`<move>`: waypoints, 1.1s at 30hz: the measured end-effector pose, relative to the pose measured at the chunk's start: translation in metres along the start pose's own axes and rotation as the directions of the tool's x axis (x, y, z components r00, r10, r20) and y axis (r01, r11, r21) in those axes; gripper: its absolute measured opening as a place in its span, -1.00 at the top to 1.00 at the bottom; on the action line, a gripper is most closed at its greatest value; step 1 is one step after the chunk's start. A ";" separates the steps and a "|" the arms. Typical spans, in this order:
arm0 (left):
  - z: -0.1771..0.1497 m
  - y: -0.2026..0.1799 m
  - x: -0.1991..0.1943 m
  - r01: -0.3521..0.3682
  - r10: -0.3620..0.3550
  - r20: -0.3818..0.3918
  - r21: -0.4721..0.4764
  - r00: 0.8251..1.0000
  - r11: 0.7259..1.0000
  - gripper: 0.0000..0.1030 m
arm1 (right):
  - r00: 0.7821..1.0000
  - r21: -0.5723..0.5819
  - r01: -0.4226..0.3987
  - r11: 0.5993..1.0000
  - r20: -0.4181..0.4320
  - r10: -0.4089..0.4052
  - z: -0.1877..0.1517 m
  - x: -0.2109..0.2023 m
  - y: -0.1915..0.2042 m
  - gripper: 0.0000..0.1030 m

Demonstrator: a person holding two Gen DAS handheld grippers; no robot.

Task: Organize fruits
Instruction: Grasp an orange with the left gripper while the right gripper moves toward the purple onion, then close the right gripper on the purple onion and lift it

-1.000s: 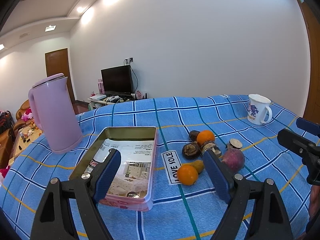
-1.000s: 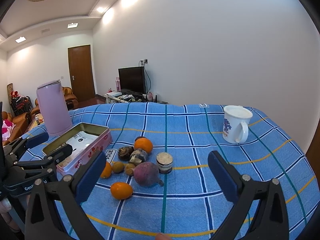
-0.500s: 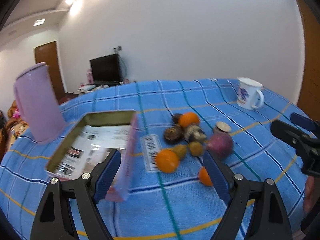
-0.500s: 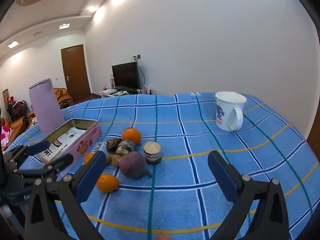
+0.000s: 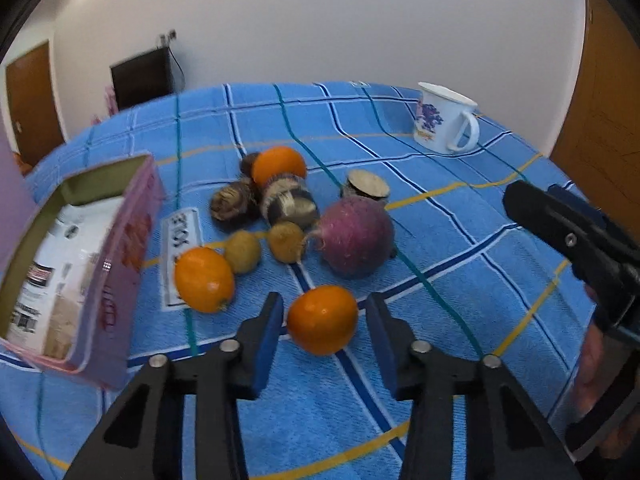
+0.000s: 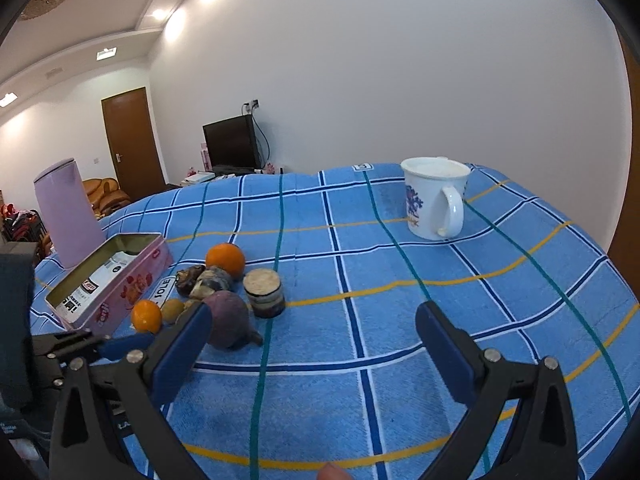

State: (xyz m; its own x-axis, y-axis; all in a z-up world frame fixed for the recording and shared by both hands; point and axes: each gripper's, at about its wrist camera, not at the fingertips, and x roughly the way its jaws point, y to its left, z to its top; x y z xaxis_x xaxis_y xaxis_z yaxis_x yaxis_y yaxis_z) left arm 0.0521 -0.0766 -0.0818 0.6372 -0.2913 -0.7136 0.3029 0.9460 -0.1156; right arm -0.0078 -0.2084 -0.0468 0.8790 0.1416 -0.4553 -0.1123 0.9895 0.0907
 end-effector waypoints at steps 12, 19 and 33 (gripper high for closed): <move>0.000 0.027 -0.034 -0.113 0.116 0.159 -0.027 0.981 0.993 0.24 | 0.999 -0.062 -0.006 0.998 -0.054 0.003 0.011 0.034 0.033 -0.72; 0.007 0.060 -0.042 -0.163 0.177 0.201 -0.087 0.963 0.983 0.24 | 0.990 -0.092 -0.033 0.995 -0.143 0.019 0.010 0.065 0.061 -0.59; 0.002 0.063 -0.037 -0.150 0.170 0.207 -0.108 0.964 0.983 0.24 | 0.952 -0.134 -0.108 0.985 -0.300 0.064 -0.002 0.098 0.083 -0.06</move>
State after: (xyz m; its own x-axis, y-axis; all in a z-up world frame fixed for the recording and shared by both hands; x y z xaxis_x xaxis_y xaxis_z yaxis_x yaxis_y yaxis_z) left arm 0.0488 -0.0066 -0.0612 0.8118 -0.1496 -0.5644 0.1258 0.9887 -0.0810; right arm 0.0687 -0.1126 -0.0856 0.6904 0.2067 -0.6933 -0.2680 0.9632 0.0202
